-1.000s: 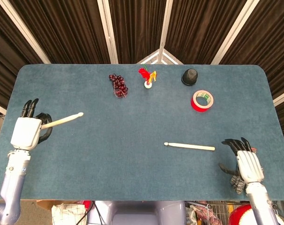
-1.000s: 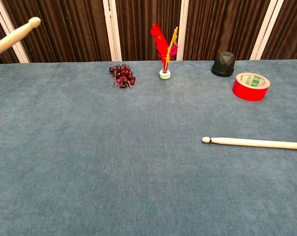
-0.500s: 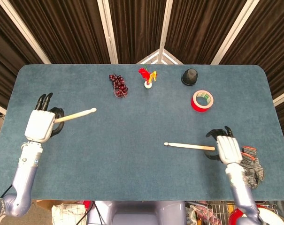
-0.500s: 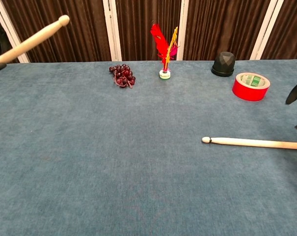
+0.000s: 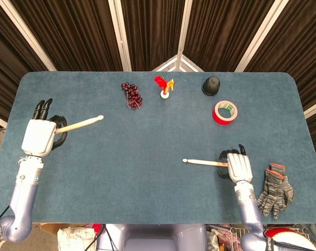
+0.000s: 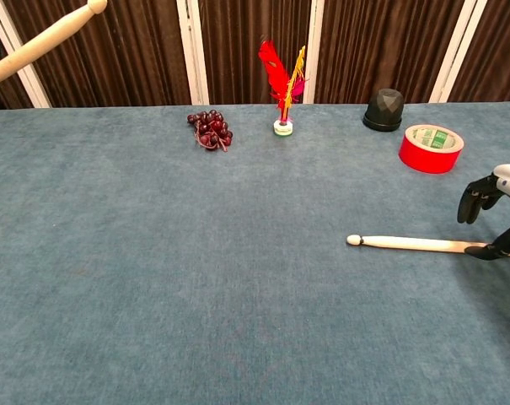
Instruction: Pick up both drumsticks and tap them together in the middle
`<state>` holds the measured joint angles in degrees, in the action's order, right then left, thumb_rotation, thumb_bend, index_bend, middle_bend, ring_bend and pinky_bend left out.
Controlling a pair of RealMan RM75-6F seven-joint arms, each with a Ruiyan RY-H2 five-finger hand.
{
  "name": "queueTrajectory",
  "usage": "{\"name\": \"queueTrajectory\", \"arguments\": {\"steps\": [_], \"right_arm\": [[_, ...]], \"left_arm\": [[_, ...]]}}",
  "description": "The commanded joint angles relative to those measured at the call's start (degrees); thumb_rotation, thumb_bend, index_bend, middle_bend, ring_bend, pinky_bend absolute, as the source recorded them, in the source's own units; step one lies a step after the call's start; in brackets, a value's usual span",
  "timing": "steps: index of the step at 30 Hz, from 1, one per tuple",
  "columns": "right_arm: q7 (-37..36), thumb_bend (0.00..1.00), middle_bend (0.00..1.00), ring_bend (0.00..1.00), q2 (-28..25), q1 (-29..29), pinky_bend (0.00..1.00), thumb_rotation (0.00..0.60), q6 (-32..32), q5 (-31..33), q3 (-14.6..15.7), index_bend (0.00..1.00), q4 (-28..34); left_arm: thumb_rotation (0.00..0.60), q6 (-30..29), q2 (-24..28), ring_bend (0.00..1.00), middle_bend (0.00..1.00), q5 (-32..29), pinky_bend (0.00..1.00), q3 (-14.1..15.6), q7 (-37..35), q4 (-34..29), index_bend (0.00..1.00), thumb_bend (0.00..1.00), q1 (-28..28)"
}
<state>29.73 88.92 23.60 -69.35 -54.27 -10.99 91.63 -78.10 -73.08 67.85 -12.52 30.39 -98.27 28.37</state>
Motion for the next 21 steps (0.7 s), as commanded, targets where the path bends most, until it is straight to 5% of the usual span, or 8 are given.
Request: {"name": "queueTrajectory", "arguments": {"steps": [1,21], "right_arm": [[1.7,0.26,0.43,0.28,1.9,0.7,0.0,0.6,-0.8,0.4,0.2,0.47,-2.0],[4.2,0.26,0.49,0.31,6.7,2.7,0.0,0.6,-0.2,1.8,0.5,0.49,-9.2]], "left_arm": [[0.6,-0.3,0.2,0.04,0.54,0.2,0.0,0.0,0.2,-0.4,0.56,0.52,-0.1],[0.6,-1.1,1.7,0.04,0.55,0.0,0.0,-0.2,0.5,-0.8,0.56,0.52,-0.9]]}}
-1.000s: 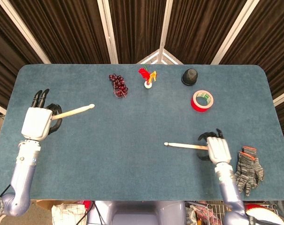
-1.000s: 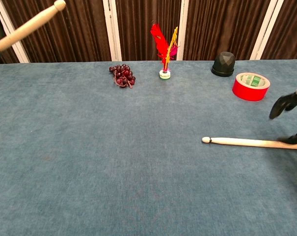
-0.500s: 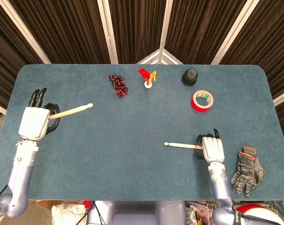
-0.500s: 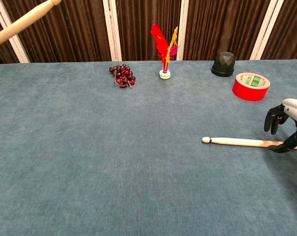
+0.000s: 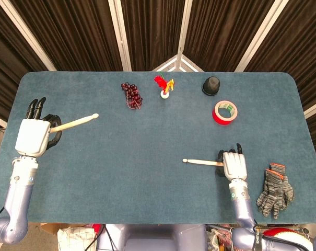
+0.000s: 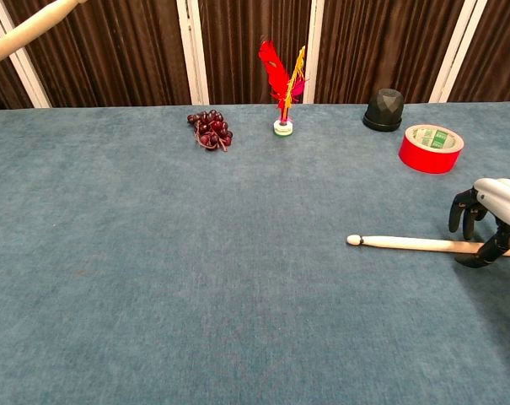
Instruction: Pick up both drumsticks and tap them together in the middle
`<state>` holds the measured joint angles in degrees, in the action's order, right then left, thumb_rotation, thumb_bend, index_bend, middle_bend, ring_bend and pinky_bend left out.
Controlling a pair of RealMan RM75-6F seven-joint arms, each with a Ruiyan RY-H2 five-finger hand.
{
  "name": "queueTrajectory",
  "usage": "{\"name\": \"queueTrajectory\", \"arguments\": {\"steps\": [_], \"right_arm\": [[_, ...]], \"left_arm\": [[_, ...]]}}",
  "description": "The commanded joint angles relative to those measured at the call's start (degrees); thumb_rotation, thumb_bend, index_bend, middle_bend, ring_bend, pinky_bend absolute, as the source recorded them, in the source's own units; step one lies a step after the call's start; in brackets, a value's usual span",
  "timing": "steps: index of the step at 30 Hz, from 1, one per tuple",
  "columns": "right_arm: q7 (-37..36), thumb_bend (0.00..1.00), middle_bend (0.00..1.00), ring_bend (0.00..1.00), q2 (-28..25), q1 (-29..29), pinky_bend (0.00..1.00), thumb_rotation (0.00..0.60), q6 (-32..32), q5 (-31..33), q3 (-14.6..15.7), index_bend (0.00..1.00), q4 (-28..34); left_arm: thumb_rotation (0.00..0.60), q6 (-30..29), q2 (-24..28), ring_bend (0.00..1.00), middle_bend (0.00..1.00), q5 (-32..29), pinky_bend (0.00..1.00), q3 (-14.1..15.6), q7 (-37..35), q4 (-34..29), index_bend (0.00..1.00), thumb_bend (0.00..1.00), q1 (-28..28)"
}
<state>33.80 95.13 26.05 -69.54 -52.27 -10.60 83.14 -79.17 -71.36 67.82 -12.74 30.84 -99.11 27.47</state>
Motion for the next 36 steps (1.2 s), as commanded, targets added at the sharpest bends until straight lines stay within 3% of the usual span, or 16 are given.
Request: {"name": "queueTrajectory", "arguments": {"steps": [1,36], "right_arm": [[0.1,0.26,0.49,0.31,0.7,0.3,0.0,0.6,0.1,-0.3,0.1,0.5,-1.0],[2.7,0.3,0.56,0.37,2.5,1.8,0.0,0.6,0.3,-0.5,-0.1,0.57,-3.3]], "left_arm": [[0.6,-0.1,-0.1,0.04,0.55,0.1,0.0,0.1,0.1,0.0,0.56,0.52,0.0],[0.6,0.3,-0.4,0.04,0.55,-0.4,0.0,0.2,-0.5,2.1,0.57,0.52,-0.5]]}}
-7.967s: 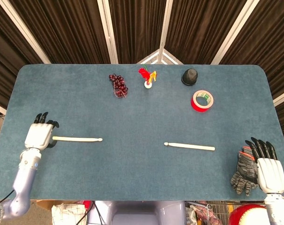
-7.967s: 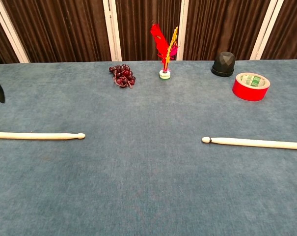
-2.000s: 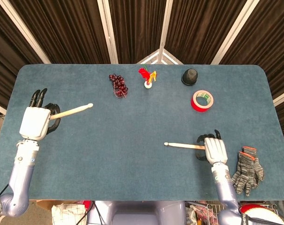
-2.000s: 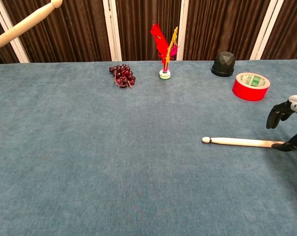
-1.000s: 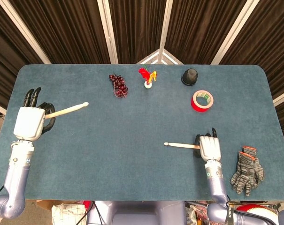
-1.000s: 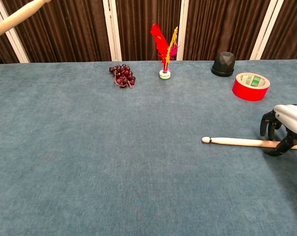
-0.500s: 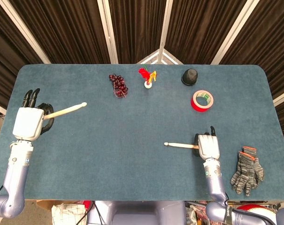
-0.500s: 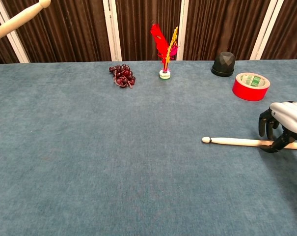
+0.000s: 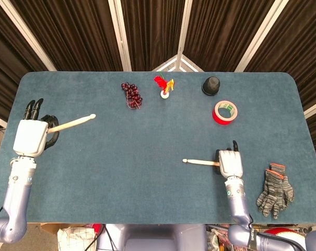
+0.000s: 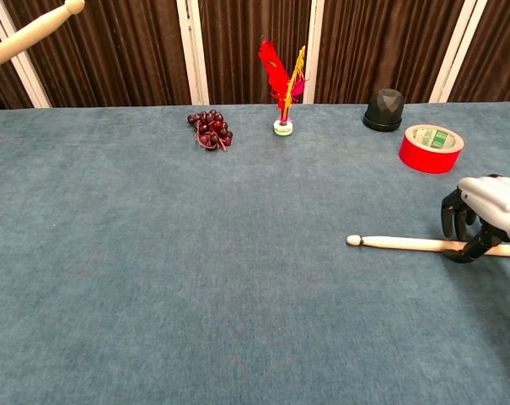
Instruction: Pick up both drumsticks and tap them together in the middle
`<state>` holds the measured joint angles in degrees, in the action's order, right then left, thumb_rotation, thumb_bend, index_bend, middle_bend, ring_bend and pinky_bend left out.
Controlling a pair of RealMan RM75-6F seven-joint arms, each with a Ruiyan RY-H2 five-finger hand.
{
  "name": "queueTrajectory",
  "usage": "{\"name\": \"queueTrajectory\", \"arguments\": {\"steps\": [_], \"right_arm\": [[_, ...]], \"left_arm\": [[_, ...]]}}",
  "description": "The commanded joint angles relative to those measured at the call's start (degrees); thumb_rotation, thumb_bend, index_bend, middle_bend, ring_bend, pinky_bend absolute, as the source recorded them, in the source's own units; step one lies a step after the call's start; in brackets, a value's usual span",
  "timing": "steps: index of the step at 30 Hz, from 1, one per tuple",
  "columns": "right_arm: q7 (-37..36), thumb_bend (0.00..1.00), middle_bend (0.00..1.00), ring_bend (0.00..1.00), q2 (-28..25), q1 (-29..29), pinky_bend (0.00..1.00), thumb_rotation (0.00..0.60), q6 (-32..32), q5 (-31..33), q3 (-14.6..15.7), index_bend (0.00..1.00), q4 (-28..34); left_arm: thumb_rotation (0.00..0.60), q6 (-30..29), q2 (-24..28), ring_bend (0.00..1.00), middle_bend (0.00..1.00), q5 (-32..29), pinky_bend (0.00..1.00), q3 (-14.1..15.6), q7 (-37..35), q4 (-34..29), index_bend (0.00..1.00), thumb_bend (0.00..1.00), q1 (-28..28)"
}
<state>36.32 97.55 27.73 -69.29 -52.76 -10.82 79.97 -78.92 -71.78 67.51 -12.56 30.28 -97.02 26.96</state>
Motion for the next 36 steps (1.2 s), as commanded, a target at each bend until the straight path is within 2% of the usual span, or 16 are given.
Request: {"name": "queueTrajectory", "arguments": {"steps": [1,36], "right_arm": [[0.2,0.3,0.56,0.38,0.1,0.1,0.0,0.6,0.0,0.0,0.1,0.57,-0.2],[2.5,0.33,0.56,0.39,-0.1,0.9,0.0,0.6,0.5,-0.3,0.5,0.57,-0.4]], "left_arm": [[0.6,0.1,0.0,0.04,0.55,-0.1,0.0,0.0,0.0,0.1,0.57,0.52,0.0],[0.6,-0.1,-0.2,0.04,0.55,-0.1,0.0,-0.2,1.0,0.2,0.57,0.52,0.1]]}}
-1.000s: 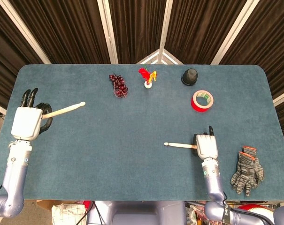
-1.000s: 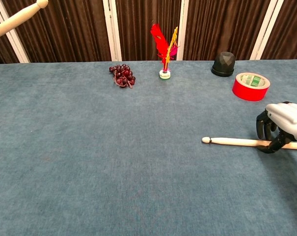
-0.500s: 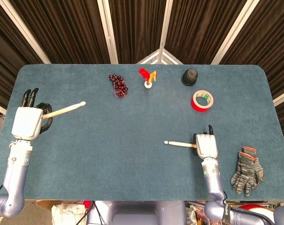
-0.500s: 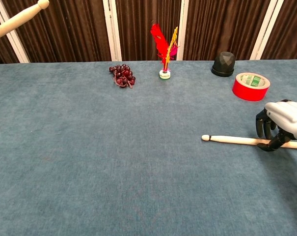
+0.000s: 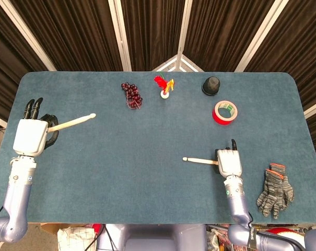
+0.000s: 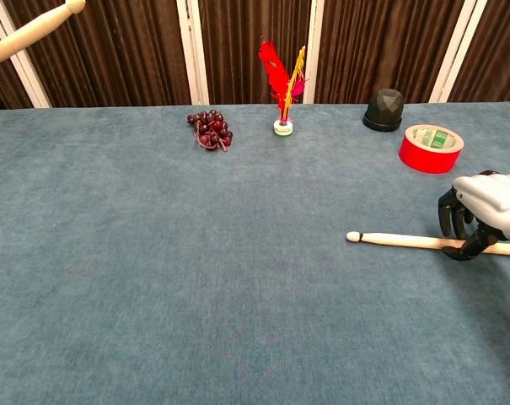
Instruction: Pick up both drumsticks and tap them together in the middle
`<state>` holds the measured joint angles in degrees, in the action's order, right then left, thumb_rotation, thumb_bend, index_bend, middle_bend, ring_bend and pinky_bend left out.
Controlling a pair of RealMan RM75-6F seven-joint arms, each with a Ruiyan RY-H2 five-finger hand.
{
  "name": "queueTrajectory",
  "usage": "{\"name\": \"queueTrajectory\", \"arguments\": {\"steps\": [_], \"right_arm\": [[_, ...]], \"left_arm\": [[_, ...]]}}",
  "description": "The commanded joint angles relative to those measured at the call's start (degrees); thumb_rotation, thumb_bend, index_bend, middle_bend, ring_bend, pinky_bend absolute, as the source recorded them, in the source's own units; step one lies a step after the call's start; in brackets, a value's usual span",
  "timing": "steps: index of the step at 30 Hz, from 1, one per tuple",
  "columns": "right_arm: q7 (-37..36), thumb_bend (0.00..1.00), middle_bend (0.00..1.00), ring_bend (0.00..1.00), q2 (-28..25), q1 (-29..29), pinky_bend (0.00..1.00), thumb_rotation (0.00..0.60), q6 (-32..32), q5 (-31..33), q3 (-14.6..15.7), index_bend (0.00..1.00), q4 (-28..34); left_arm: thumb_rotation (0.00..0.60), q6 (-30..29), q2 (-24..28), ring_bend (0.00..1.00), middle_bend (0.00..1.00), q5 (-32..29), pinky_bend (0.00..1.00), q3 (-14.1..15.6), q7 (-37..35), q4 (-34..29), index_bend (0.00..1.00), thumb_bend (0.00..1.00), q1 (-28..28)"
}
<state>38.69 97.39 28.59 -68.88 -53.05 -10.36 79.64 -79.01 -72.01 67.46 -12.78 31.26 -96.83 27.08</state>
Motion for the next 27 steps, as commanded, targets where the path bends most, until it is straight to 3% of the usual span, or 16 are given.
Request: {"name": "queueTrajectory", "arguments": {"steps": [1,16,27], "right_arm": [[0.2,0.33,0.56,0.39,0.1,0.1,0.0,0.6,0.1,0.0,0.1,0.57,0.0],[1.3,0.33,0.56,0.39,0.0,0.5,0.0,0.6,0.6,0.3,0.4,0.57,-0.1],[1.1,0.37,0.58,0.4,-0.2,0.5,0.0,0.6,0.8,0.6,0.4,0.64,-0.1]], "left_arm": [[0.6,0.0,0.0,0.04,0.55,0.0,0.0,0.0,0.0,0.0,0.57,0.52,0.0],[0.6,0.1,-0.2,0.04,0.55,0.1,0.0,0.1,0.2,0.2,0.57,0.52,0.1],[0.6,0.0,-0.6,0.04,0.55,0.5,0.0,0.3,0.6,0.4,0.57,0.52,0.1]]}}
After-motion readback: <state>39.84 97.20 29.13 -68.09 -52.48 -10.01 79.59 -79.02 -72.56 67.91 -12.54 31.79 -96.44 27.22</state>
